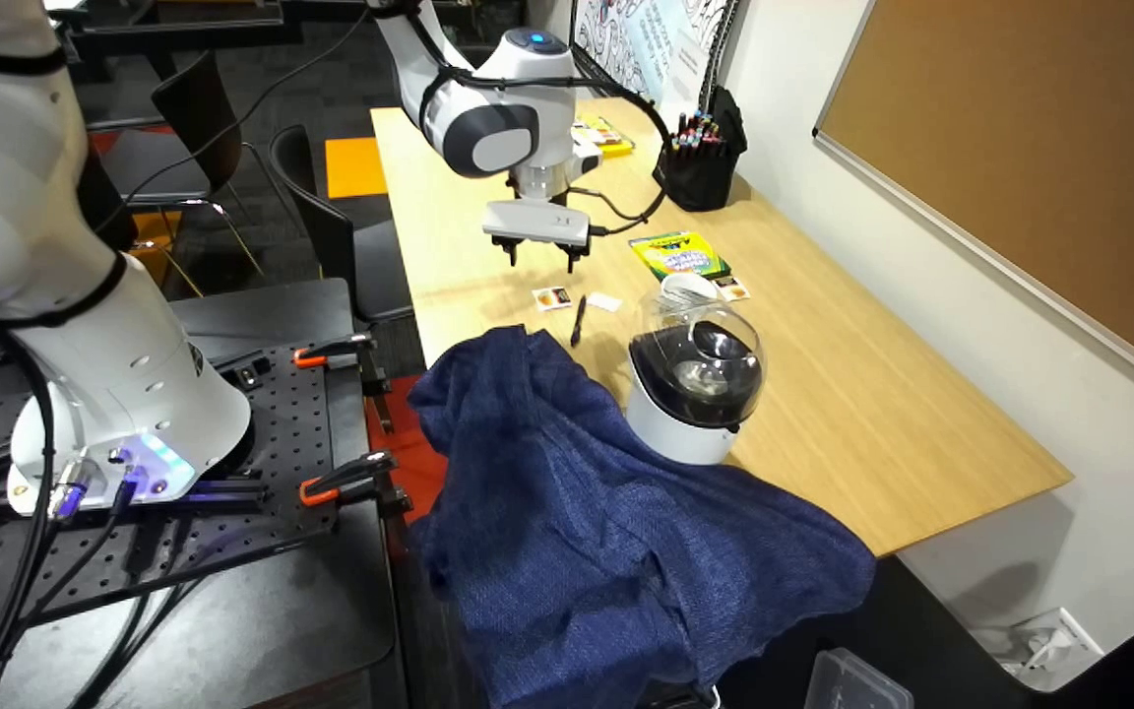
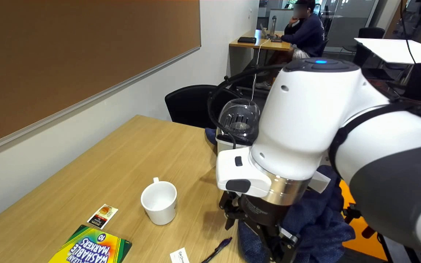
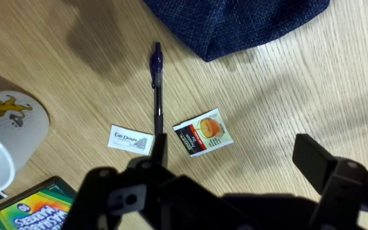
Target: Pick up the pen from the table and put it in the white cup.
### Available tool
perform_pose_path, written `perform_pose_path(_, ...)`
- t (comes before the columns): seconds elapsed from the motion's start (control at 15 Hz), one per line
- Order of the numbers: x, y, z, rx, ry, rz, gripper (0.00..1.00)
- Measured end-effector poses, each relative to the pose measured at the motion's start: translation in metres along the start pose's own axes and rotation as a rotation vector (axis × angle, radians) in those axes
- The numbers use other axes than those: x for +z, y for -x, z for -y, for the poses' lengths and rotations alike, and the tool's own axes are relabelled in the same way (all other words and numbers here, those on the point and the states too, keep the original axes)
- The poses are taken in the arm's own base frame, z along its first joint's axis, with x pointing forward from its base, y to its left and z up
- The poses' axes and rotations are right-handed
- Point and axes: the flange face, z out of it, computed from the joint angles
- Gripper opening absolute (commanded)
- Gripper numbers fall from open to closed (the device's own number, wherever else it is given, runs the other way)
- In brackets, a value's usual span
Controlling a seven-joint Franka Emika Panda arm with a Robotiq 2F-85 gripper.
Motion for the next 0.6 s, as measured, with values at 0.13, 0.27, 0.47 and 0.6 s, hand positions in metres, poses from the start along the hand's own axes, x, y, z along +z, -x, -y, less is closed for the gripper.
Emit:
perform_pose_path(0.13,0.013,-0.003,-0.008,-0.012,-0.011,-0.001,1.00)
perform_pose_path(0.27,0.024,-0.006,-0.015,-0.037,-0.017,0.004,1.00)
perform_pose_path(0.47,0.040,-0.011,-0.020,-0.087,-0.027,0.020,1.00)
perform_pose_path(0.6,0.049,-0.013,-0.022,-0.120,-0.033,0.034,1.00)
